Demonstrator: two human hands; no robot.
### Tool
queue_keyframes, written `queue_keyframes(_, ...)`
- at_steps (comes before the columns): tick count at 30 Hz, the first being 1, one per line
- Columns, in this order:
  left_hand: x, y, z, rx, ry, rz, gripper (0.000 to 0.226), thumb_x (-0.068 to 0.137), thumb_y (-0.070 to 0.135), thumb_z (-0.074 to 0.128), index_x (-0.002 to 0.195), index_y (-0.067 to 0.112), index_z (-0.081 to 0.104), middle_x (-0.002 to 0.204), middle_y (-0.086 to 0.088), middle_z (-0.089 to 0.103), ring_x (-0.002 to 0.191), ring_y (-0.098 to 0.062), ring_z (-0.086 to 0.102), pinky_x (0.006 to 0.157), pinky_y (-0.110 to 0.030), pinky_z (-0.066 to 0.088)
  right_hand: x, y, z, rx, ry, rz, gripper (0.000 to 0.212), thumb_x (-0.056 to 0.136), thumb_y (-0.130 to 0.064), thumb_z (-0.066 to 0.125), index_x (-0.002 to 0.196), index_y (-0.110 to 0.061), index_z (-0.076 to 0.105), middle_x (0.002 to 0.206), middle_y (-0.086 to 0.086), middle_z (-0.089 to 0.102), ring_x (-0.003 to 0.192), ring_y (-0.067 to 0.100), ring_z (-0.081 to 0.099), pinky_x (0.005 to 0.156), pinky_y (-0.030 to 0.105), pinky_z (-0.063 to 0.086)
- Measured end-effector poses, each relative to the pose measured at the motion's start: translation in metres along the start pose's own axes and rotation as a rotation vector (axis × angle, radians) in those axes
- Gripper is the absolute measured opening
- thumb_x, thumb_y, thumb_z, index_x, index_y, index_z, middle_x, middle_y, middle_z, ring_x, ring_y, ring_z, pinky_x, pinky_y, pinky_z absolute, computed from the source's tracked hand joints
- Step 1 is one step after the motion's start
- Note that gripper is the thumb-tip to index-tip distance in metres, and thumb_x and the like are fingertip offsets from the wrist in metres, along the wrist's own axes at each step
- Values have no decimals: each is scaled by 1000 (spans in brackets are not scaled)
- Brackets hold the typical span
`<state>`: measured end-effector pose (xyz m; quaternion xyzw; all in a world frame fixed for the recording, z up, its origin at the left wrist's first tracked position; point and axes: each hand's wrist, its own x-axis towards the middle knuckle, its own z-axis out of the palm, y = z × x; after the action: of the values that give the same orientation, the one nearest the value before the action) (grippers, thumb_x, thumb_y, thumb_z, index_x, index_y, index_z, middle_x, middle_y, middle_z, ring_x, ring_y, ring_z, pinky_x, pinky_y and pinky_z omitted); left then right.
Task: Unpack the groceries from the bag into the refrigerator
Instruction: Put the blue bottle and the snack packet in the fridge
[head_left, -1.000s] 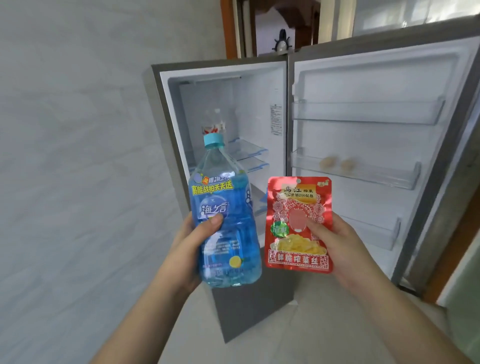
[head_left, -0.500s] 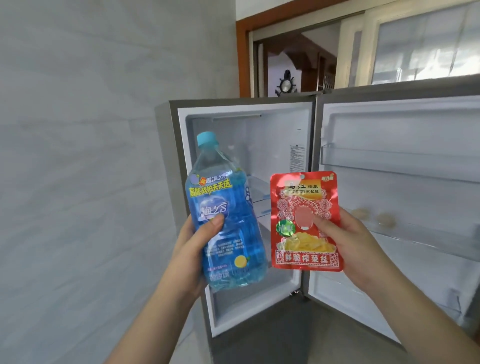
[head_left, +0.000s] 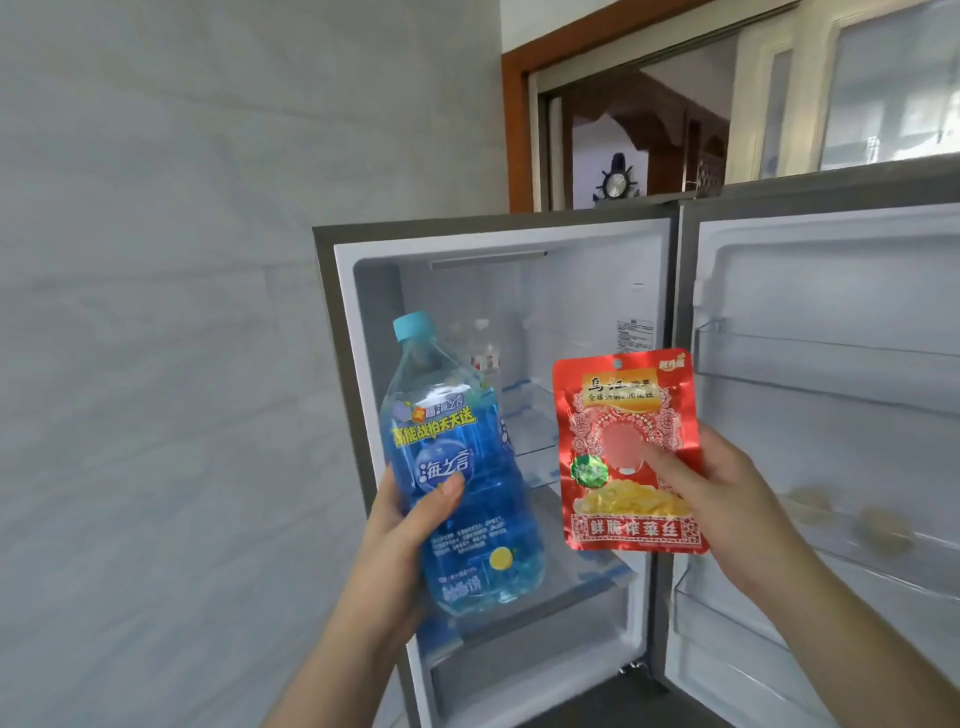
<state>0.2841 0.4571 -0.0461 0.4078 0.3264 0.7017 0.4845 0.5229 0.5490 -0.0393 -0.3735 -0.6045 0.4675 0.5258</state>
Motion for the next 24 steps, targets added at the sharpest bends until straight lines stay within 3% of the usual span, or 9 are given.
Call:
queue_keyframes(5,51,-33,19,116,118,16,60,68,17,78,124,15,57,114,-15,70,100,-34,69,72,-40,58,56,29,-26,-13,-50,18,25,86,-42,63,110,-38,62,99,-13,74,82,16,74,74,41,59)
queue_keyframes(8,76,-49,25,168,167,55,73,60,23,88,125,15,56,115,-15,69,103,-37,68,76,-42,58,88,45,-35,-20,-80,30,24,88,-43,62,111,-39,61,98,-14,74,82,13,73,73,37,60)
queue_keyframes(12,95,-61,21,165,219,47,94,45,32,97,127,14,54,117,-17,67,103,-39,67,74,-42,58,120,64,-36,-110,-119,-7,16,89,-44,59,104,-41,58,89,-22,70,74,-2,70,60,17,51)
queue_keyframes(18,115,-72,2,223,280,43,92,47,35,96,127,13,54,119,-19,66,105,-40,66,78,-46,57,155,88,-18,-92,-176,37,21,91,-43,57,111,-39,56,98,-20,67,77,3,69,58,17,49)
queue_keyframes(24,137,-76,-30,245,297,45,92,46,37,97,125,14,56,116,-15,68,106,-39,66,80,-46,56,180,120,7,-58,-225,95,29,87,-50,61,114,-40,58,104,-14,71,84,12,72,74,36,60)
